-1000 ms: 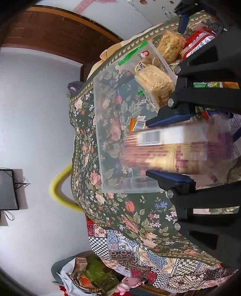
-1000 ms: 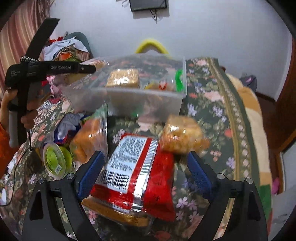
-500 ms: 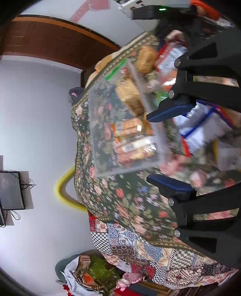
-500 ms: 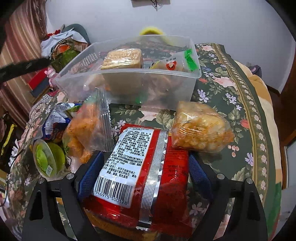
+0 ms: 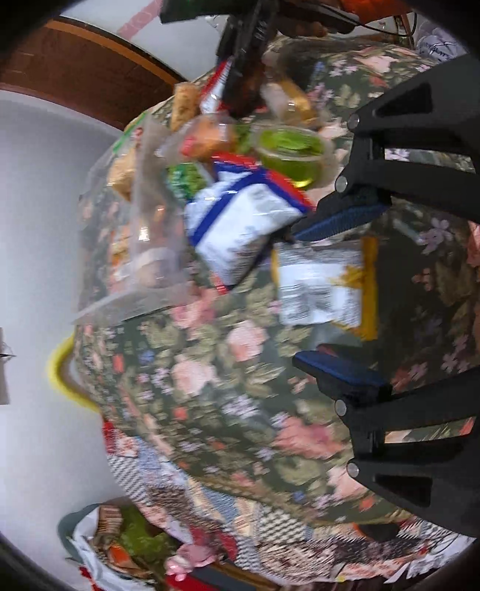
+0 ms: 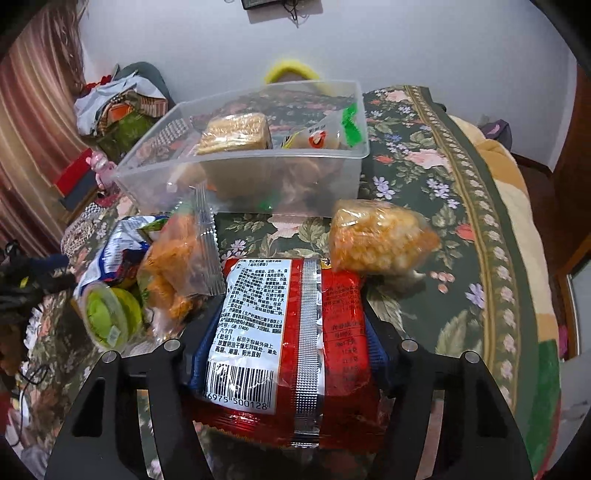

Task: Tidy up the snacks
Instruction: 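Grasp the red noodle pack with the right tool while the left tool grasps a white chips bag, then lower both held snacks into the clear box and open both tools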

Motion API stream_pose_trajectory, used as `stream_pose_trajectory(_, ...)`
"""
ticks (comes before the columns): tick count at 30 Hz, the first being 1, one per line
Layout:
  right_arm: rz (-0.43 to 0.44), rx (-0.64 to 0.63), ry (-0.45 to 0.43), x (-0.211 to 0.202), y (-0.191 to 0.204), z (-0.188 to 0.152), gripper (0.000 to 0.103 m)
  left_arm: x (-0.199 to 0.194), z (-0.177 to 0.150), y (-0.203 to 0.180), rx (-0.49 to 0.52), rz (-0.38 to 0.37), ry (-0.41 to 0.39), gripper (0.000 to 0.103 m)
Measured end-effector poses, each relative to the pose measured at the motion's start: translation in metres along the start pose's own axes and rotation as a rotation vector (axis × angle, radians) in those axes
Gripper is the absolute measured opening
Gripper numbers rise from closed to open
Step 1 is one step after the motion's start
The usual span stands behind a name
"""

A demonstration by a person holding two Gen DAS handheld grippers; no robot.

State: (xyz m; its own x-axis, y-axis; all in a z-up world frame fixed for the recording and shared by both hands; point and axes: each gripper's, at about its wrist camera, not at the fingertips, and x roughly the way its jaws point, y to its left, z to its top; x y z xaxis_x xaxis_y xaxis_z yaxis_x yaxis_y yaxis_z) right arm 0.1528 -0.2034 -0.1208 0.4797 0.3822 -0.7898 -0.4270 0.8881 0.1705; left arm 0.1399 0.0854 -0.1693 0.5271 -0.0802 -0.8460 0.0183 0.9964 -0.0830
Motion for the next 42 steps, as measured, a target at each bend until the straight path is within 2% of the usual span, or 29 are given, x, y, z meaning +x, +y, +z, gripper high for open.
stream_pose_trajectory(7, -0.026, -0.016, -0.047, -0.028, 0.003, -0.006, 0.063, 0.028, -0.016, -0.003, -0.031, -0.004, 0.059, 0.062)
stream_pose_trajectory(14, -0.025, -0.018, -0.089, -0.044, 0.004, -0.002, 0.063, 0.036, -0.011, -0.001, -0.063, 0.011, -0.005, 0.061)
stream_pose_trajectory(16, -0.019, -0.014, -0.097, -0.045, 0.004, -0.001, 0.063, 0.035, -0.011, 0.001, -0.073, 0.016, -0.018, 0.051)
stream_pose_trajectory(24, -0.008, -0.021, -0.134, -0.054, 0.013, 0.003, 0.063, 0.015, -0.004, 0.014, -0.118, 0.023, -0.052, 0.046)
stream_pose_trajectory(28, -0.008, -0.033, -0.165, -0.059, 0.015, 0.012, 0.063, -0.010, 0.010, 0.012, -0.109, 0.035, -0.114, 0.046)
stream_pose_trajectory(35, -0.023, -0.075, -0.244, -0.073, 0.021, 0.040, 0.063, -0.050, 0.052, -0.005, -0.071, 0.011, -0.239, 0.046)
stream_pose_trajectory(42, -0.018, -0.082, -0.302, -0.074, 0.019, 0.072, 0.063, -0.063, 0.096, -0.025, -0.051, -0.012, -0.306, 0.046)
